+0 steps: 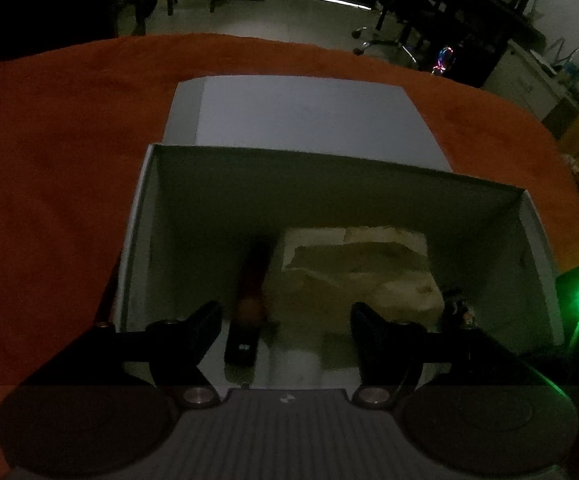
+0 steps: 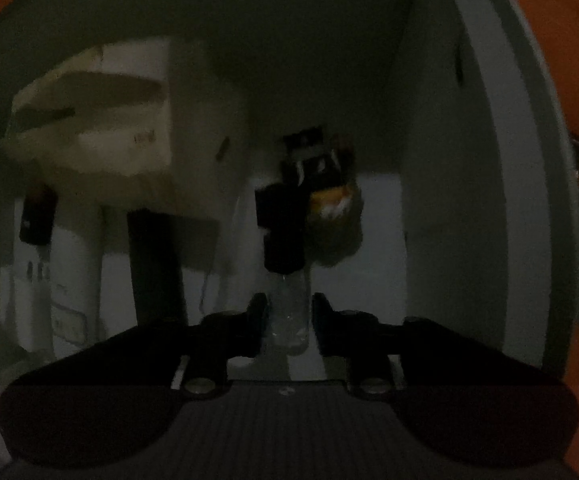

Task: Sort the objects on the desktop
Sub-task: 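Open the right tool to release the vial and withdraw from the box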

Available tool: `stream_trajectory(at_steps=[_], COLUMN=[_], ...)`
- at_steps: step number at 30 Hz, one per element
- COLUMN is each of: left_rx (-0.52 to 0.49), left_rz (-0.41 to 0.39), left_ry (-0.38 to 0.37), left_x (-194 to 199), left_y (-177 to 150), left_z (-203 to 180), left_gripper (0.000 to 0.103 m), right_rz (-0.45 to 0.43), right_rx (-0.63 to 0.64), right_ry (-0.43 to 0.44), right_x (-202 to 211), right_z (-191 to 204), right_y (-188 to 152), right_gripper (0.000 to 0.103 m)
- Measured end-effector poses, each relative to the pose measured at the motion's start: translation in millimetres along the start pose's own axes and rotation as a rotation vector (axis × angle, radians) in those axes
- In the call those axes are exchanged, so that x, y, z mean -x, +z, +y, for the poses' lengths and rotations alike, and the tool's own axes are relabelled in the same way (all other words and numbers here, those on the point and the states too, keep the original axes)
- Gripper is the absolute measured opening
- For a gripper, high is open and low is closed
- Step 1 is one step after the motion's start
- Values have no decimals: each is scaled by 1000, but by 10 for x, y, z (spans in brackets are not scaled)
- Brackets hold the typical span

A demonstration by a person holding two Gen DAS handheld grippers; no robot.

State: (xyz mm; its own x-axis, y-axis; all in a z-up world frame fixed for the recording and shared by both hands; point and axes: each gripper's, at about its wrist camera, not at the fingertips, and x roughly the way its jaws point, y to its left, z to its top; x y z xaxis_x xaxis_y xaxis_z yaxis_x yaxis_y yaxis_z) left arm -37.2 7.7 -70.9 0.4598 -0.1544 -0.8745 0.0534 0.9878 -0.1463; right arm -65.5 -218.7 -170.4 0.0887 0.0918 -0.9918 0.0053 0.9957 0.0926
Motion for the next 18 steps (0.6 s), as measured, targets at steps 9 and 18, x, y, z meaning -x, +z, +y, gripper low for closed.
stream_trajectory(at_steps=[9, 18], left_rx=[-2, 35], left_rz=[-42, -114], left_ry=[-20, -12], left_x=[232, 516], left_y=[155, 565], left_z=[-59, 84], left_gripper=[72, 72], right_rz=[-37, -191], right_rx=[-12, 5], right_ry=[84, 190], right_x=[390, 1345], right_z=[-91, -142], right_y=[-28, 289], right_gripper=[38, 42])
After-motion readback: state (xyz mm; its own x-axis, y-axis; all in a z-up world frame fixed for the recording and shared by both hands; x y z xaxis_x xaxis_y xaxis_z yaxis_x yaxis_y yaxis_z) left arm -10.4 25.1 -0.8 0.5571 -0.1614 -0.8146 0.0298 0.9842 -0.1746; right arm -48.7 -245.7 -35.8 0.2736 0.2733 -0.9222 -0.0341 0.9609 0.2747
